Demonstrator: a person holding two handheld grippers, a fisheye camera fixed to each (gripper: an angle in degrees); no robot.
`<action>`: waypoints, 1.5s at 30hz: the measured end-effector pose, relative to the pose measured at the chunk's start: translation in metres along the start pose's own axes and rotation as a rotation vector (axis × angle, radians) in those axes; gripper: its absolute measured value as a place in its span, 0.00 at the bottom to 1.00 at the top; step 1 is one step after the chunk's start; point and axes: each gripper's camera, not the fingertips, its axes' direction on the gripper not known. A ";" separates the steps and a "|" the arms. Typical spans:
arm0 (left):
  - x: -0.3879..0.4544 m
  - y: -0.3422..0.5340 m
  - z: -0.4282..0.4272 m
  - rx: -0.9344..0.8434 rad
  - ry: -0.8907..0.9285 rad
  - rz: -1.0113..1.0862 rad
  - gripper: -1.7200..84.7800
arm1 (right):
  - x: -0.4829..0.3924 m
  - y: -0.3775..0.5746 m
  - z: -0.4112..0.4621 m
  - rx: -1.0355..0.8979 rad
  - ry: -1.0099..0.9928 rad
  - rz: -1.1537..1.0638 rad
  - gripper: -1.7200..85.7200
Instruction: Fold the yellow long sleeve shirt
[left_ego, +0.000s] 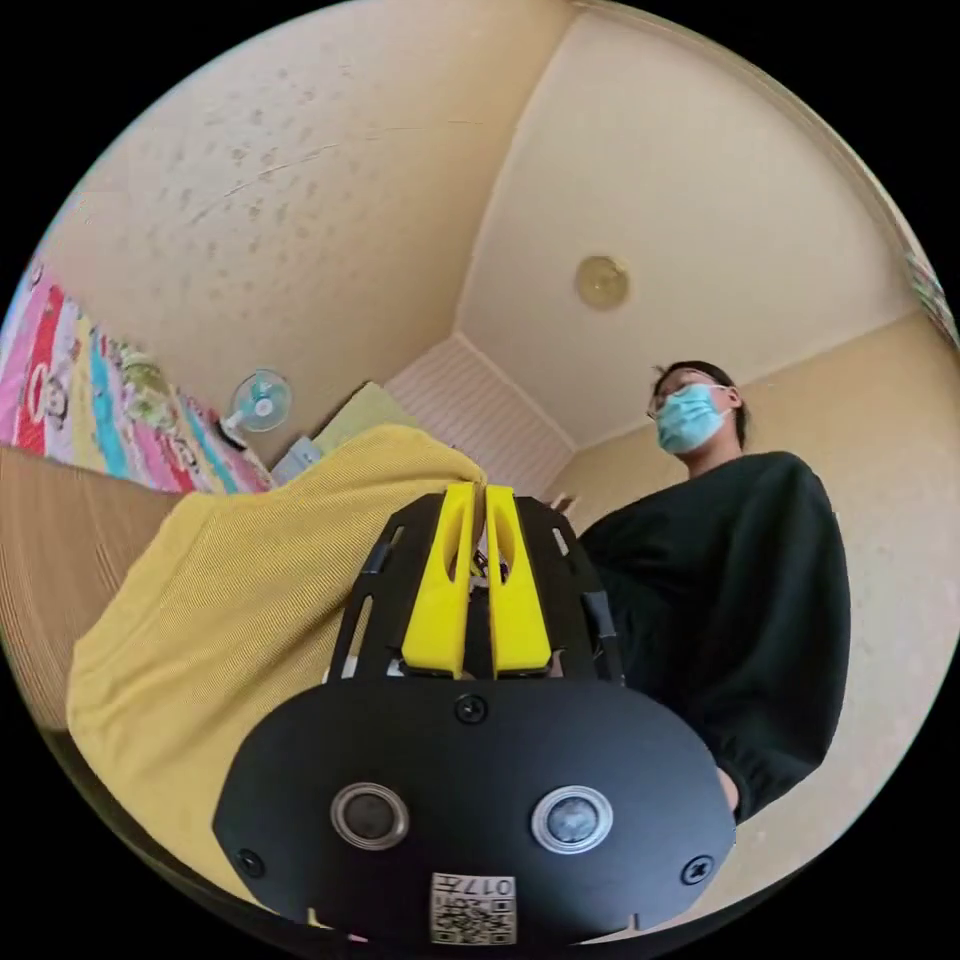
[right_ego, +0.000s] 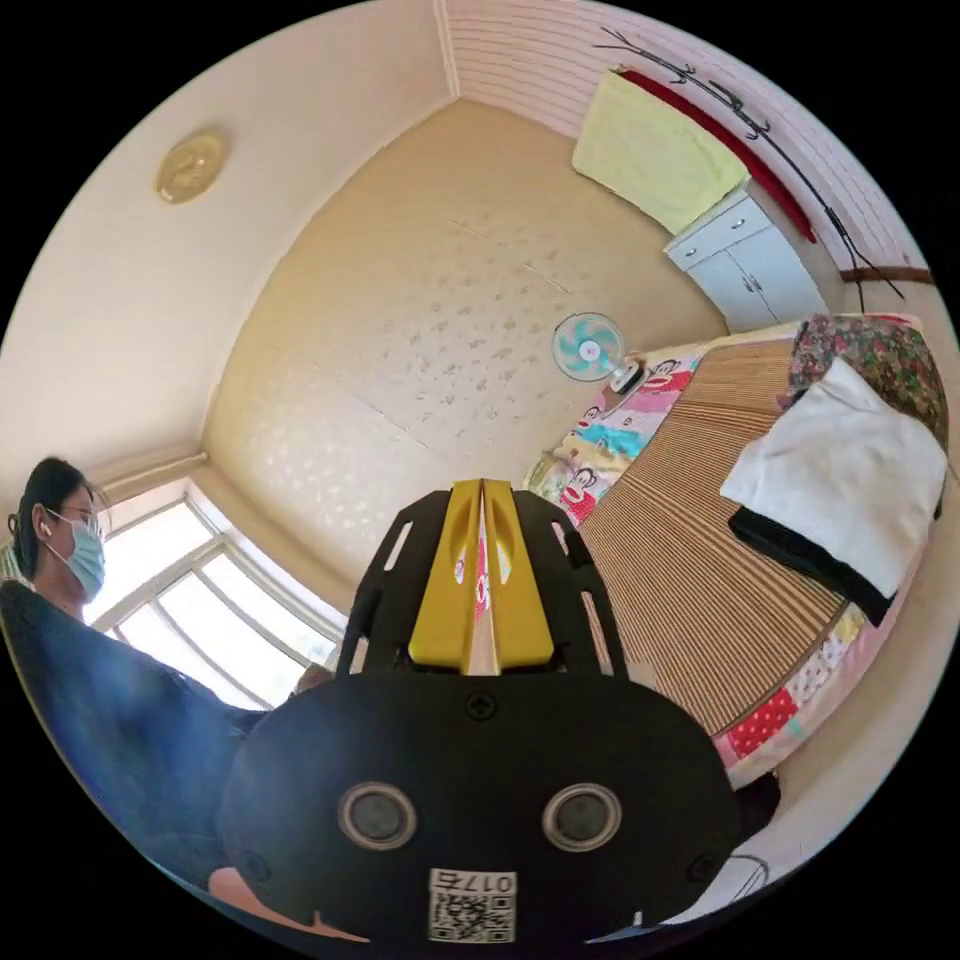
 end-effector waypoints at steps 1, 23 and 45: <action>0.007 -0.009 0.010 -0.007 0.054 0.064 0.02 | -0.018 -0.006 0.015 -0.025 -0.039 -0.097 0.02; -0.013 -0.007 0.456 -0.547 0.447 -0.002 0.03 | -0.278 0.048 0.167 -0.628 -0.522 -0.990 0.08; -0.114 0.060 0.443 -0.100 -0.109 -0.589 0.11 | -0.367 -0.014 0.174 -0.305 0.149 -1.013 0.07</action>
